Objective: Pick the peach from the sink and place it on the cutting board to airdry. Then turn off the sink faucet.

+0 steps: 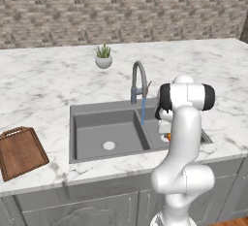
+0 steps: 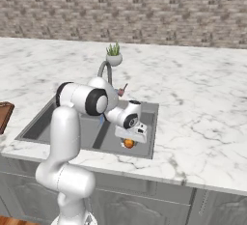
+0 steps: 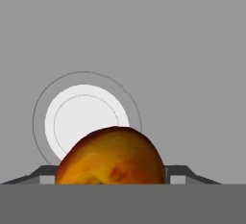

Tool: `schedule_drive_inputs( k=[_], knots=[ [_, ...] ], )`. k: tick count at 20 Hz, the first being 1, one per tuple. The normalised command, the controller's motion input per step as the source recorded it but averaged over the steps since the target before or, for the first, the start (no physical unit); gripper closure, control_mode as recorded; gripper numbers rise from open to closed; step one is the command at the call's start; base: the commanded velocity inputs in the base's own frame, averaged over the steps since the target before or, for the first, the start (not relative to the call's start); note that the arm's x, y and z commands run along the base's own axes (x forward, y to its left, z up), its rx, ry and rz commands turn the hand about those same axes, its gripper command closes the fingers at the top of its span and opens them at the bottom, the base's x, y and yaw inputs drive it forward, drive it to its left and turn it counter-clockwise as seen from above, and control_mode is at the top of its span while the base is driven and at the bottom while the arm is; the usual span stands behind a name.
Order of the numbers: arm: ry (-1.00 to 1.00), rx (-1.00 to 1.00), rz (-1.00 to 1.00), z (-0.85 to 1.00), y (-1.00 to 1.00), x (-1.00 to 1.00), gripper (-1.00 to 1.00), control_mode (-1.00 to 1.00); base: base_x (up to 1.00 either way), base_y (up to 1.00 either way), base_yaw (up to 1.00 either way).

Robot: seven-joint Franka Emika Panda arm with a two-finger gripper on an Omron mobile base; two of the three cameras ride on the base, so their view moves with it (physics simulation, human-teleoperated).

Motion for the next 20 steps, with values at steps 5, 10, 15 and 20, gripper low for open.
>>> schedule_drive_inputs(
  k=[5, 10, 15, 20],
  knots=[
    [0.0, 0.0, -0.01, 0.02, 0.01, -0.05, 1.0, -1.0, 0.0, 0.0, 0.0],
    [-0.09, 0.01, 0.0, 0.45, 0.0, -0.2, 1.0, -1.0, 0.0, 0.0, 0.0],
    [-0.12, 0.0, 0.0, 0.68, 0.0, -0.24, 1.0, -1.0, 0.0, 0.0, 0.0],
    [-0.06, 0.0, 0.0, 0.75, 0.0, -0.18, 1.0, -1.0, 0.0, 0.0, 0.0]
  ],
)
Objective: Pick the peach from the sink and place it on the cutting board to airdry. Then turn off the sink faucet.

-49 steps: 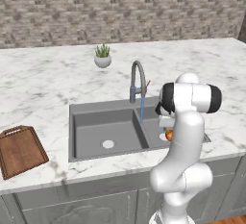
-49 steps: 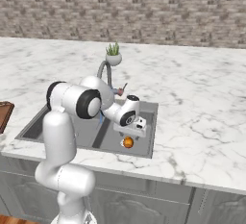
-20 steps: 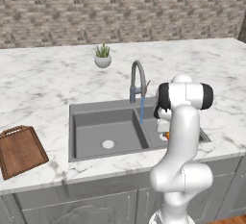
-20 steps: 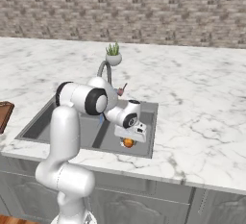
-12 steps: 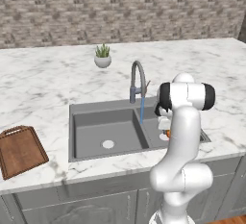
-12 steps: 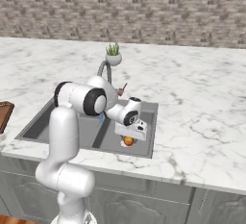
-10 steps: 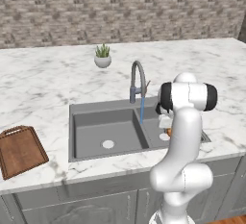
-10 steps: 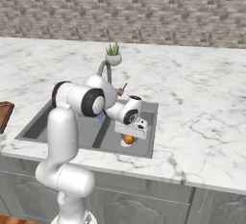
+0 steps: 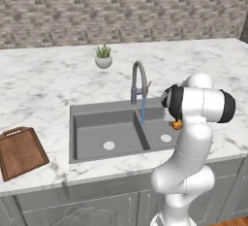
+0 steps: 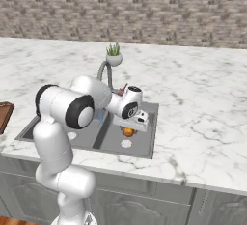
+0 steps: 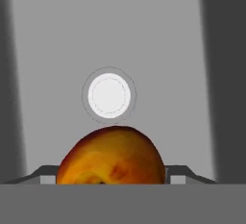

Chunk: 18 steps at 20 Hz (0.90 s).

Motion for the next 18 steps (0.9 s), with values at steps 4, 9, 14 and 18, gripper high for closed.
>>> schedule_drive_inputs(
  k=[4, 9, 14, 18],
  knots=[
    [-0.01, 0.0, 0.0, 0.73, 0.0, -0.17, 1.0, -1.0, 0.0, 0.0, 0.0],
    [-0.02, 0.0, 0.0, 0.75, 0.0, -0.23, 1.0, -1.0, 0.0, 0.0, 0.0],
    [-0.03, 0.01, 0.0, 0.74, 0.0, -0.3, 1.0, -1.0, 0.0, 0.0, 0.0],
    [-0.06, 0.02, 0.0, 0.67, 0.0, -0.36, 1.0, -1.0, 0.0, 0.0, 0.0]
  ],
)
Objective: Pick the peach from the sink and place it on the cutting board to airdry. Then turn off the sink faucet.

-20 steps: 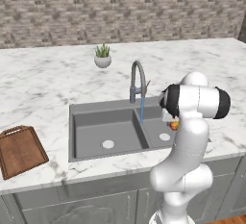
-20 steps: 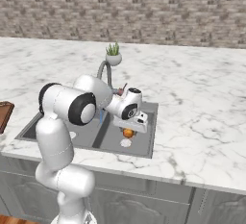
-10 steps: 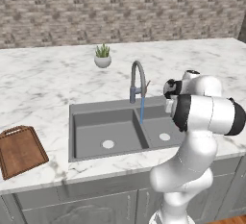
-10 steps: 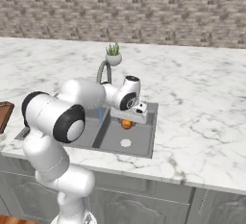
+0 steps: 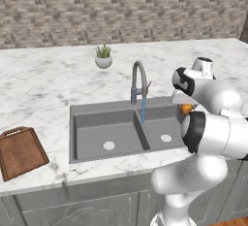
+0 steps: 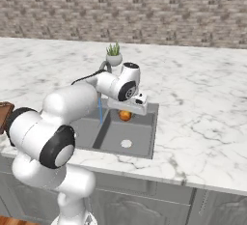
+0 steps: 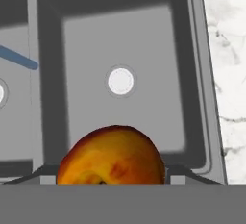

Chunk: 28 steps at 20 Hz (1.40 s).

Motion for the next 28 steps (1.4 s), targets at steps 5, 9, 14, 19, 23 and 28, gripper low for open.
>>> schedule_drive_inputs(
  k=[5, 9, 14, 19, 23, 28],
  knots=[
    [-0.12, 0.0, 0.02, 0.62, 0.0, -0.43, 1.0, -1.0, 0.0, 0.0, 0.0],
    [-0.11, 0.0, 0.02, 0.61, 0.01, -0.45, 1.0, -1.0, 0.0, 0.0, 0.0],
    [-0.05, 0.0, 0.02, 0.56, 0.11, -0.42, 1.0, -1.0, 0.0, 0.0, 0.0],
    [-0.12, 0.0, 0.08, 0.39, 0.3, -0.56, 1.0, -1.0, 0.0, 0.0, 0.0],
    [-0.09, 0.0, 0.12, 0.38, 0.37, -0.55, 1.0, -1.0, 0.0, 0.0, 0.0],
    [0.0, 0.0, 0.16, 0.23, 0.51, -0.44, 1.0, -1.0, 0.0, 0.0, 0.0]
  ],
)
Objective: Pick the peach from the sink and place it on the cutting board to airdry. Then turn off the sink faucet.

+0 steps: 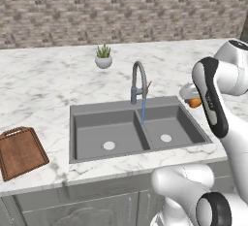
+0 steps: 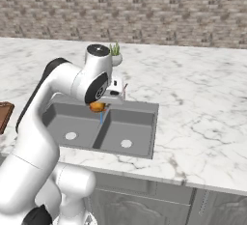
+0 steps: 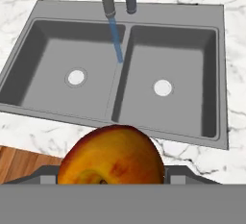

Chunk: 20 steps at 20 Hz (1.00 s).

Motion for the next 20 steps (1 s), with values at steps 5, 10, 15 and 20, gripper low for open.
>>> schedule_drive_inputs(
  k=[5, 10, 15, 20],
  knots=[
    [-0.07, -0.03, 0.11, 0.01, 0.73, -0.48, 1.0, -1.0, 0.0, 0.0, 0.0],
    [-0.04, -0.01, 0.05, 0.0, 0.7, -0.44, 1.0, -1.0, 0.0, 0.0, 0.0],
    [-0.07, -0.06, 0.08, 0.0, 0.82, -0.32, 1.0, -1.0, 0.0, 0.0, 0.0],
    [-0.16, -0.1, 0.09, 0.0, 0.84, -0.38, 1.0, -1.0, 0.0, 0.0, 0.0]
  ],
)
